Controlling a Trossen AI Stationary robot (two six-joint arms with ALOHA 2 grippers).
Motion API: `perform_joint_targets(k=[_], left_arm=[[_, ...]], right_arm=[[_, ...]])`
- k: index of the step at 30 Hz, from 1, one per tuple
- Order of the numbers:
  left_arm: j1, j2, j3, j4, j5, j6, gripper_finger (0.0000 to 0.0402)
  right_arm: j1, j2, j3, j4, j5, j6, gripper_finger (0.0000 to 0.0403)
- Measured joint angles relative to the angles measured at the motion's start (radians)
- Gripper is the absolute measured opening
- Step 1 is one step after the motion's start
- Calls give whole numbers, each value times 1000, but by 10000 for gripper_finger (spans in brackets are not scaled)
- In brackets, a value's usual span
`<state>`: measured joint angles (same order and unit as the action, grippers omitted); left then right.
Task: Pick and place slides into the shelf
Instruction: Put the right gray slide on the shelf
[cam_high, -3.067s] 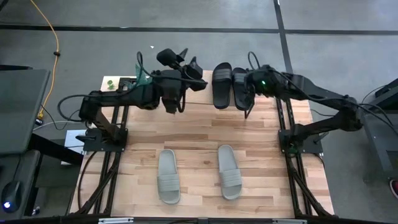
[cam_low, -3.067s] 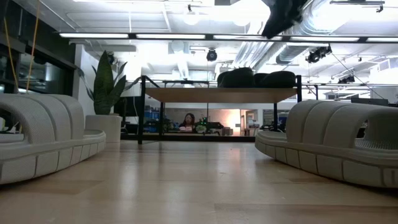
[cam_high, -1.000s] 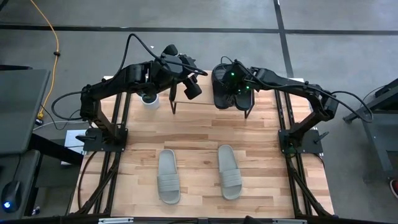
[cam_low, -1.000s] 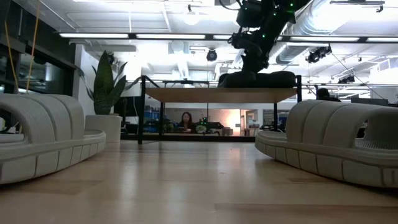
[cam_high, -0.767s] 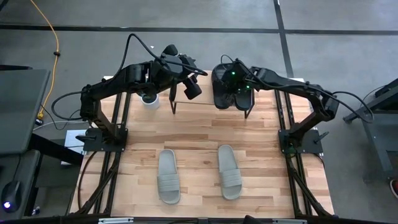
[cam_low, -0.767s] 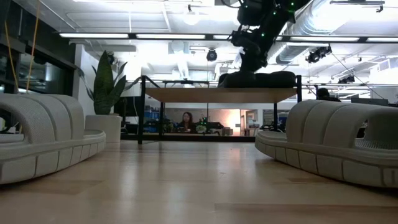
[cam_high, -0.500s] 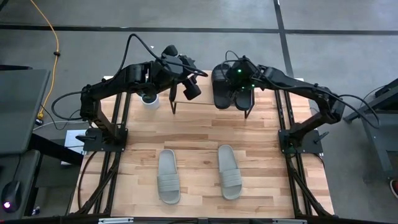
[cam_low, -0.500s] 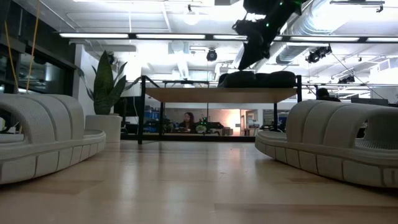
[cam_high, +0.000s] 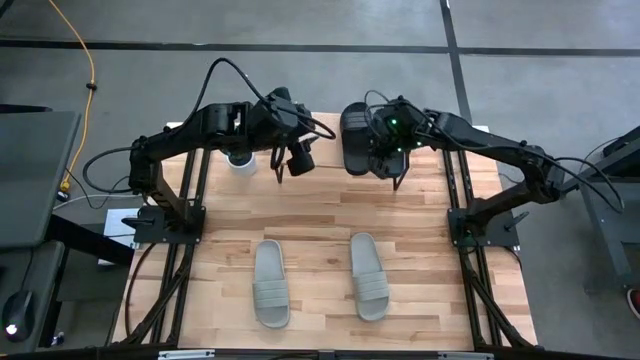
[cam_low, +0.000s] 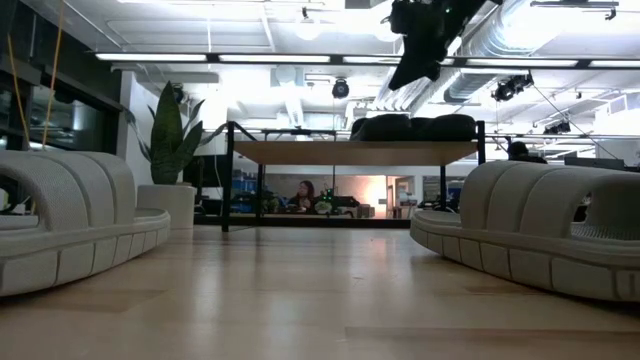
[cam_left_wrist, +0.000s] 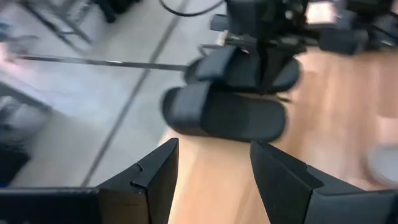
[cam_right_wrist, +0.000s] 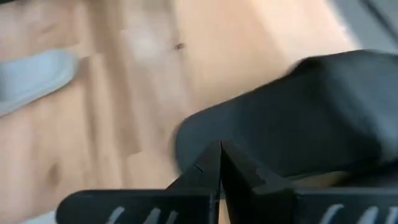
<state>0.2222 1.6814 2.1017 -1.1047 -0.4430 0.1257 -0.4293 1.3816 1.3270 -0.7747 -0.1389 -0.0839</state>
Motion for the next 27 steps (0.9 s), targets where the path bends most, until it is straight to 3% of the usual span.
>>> perform_joint_targets(k=[6, 9, 17, 27], left_arm=[[0, 0, -8, -67, 117, 12, 189], [0, 0, -30, -77, 236, 24, 189], [-1, 0, -162, -97, 398, 53, 189], [-3, 1, -356, -89, 408, 76, 188]], right_arm=[[70, -1, 0, -50, -84, 14, 0], [108, -1, 0, -70, -109, 16, 0], [194, -1, 0, -162, -121, 24, 0], [297, -1, 0, -193, -161, 93, 0]])
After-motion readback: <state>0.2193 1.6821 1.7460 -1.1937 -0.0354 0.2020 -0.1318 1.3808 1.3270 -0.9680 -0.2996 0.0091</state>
